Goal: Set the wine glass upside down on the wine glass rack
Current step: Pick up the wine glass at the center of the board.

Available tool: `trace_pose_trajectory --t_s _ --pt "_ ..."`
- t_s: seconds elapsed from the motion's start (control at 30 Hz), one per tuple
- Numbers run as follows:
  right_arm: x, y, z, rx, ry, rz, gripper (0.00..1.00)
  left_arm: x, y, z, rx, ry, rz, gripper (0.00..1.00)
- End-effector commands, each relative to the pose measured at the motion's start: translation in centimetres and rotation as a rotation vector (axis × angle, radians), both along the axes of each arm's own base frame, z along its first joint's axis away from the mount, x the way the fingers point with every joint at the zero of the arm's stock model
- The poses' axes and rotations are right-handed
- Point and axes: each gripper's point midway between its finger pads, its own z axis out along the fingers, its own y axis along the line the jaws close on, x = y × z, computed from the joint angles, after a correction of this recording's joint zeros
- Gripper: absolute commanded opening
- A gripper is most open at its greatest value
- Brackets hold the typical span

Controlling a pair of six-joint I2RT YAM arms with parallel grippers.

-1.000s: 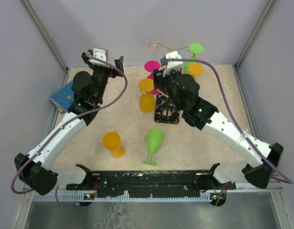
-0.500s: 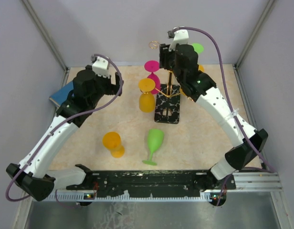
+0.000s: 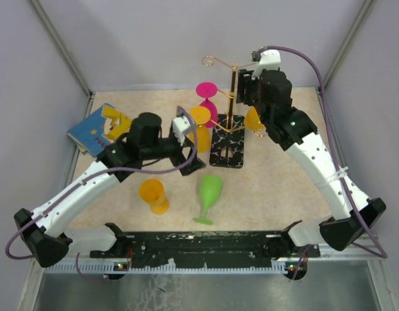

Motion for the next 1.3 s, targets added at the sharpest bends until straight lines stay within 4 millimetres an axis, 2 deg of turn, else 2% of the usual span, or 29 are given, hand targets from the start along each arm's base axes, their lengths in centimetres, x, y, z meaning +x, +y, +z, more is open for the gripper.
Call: trace_pose_trajectory --t_s 0.0,0.13,0.37,0.6,0.73,0.9,1.03,1.17,1.27 --pt "0.0 -1.7 1.8 0.045 -0.028 -0.049 0.61 -5.4 -3.8 -2.1 0.019 0.039 -0.269 0.99" --pt "-0.1 -2.8 2.8 0.036 -0.047 -0.087 0.61 -7.7 -4.8 -4.6 0.070 0.108 -0.329 0.99" --pt "-1.0 -3.9 4.6 0.041 -0.097 -0.113 0.64 -7.9 -5.5 -7.5 0.154 0.083 -0.328 0.99" --pt "-2.3 -4.8 5.0 0.052 -0.101 -0.125 0.64 -10.4 -5.4 -11.3 0.323 0.220 -0.370 0.95" --pt "-3.0 -5.3 5.1 0.066 -0.105 -0.133 0.64 -10.5 -4.3 -12.7 0.381 0.311 -0.215 0.95" --pt "-3.5 -5.6 4.6 0.069 -0.097 -0.133 0.64 -10.5 -4.2 -12.3 0.334 0.452 -0.013 0.95" --pt "-3.6 -5.5 4.5 0.074 -0.106 -0.125 0.64 -9.7 -3.5 -12.6 0.304 0.576 0.236 0.95" --pt "-3.6 -5.2 4.5 0.082 -0.115 -0.107 0.64 -10.4 -3.6 -13.4 0.321 0.695 0.346 0.94" --pt "-3.7 -5.1 4.4 0.084 -0.118 -0.097 0.64 -10.7 -3.9 -14.1 0.375 0.713 0.380 0.94"
